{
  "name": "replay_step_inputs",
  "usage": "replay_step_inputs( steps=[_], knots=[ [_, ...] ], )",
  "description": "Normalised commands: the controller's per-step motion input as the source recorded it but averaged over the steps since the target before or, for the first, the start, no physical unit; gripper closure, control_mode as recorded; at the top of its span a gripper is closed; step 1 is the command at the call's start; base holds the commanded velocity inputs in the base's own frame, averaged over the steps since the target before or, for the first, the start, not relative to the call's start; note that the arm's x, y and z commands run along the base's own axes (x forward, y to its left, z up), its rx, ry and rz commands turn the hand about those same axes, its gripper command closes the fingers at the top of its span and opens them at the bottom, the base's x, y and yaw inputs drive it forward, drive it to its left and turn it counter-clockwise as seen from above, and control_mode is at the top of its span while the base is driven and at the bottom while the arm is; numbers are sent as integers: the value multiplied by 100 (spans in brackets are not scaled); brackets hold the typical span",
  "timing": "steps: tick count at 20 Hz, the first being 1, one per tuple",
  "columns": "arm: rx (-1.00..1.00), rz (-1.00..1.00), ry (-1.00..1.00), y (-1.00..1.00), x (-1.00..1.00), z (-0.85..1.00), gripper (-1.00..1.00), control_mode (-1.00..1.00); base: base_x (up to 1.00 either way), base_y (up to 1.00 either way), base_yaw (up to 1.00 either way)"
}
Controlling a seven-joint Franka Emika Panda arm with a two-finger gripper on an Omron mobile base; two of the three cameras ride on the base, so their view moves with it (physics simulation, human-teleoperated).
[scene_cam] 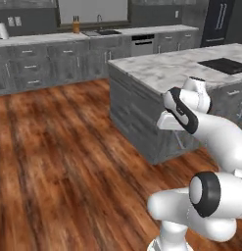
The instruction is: Organize the utensils by type. Pick up the wooden spoons from the counter and place them in the open cabinet. Then pick up the metallic utensils from the counter and place them in the open drawer.
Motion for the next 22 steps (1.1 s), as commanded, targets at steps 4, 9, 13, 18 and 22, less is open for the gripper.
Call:
replay_step_inputs(
  steps=[4,9,13,18,22],
  knots=[
    [0,0,0,0,0,0,100,100,40,0,53],
    [0,0,0,0,0,0,100,100,36,0,77],
    [0,0,0,0,0,0,100,100,59,0,59],
    [0,0,0,0,0,0,100,100,65,1,35],
    [0,0,0,0,0,0,100,100,59,0,55]
  ],
)
